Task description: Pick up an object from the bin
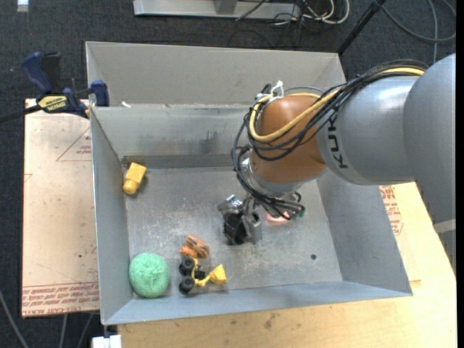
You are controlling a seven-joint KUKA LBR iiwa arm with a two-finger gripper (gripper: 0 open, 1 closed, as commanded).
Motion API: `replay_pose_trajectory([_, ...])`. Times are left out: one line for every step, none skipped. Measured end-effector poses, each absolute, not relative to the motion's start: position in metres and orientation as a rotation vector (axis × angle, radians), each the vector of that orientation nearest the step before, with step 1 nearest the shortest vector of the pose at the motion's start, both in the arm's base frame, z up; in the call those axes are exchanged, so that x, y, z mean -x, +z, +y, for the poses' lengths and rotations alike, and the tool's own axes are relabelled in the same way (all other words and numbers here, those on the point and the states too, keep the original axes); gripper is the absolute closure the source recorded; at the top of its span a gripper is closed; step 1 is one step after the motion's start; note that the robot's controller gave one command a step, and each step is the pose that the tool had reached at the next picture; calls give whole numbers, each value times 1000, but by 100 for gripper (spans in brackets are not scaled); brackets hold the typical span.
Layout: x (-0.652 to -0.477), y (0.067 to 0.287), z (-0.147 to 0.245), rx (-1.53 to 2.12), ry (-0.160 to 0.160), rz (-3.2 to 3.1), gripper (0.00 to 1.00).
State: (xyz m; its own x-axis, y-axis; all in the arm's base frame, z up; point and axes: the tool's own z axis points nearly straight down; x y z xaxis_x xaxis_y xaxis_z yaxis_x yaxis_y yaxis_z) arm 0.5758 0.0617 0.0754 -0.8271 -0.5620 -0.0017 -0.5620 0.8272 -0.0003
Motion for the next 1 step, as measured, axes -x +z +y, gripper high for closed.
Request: replay_pose_trajectory([-574,78,62,924,1,3002,100])
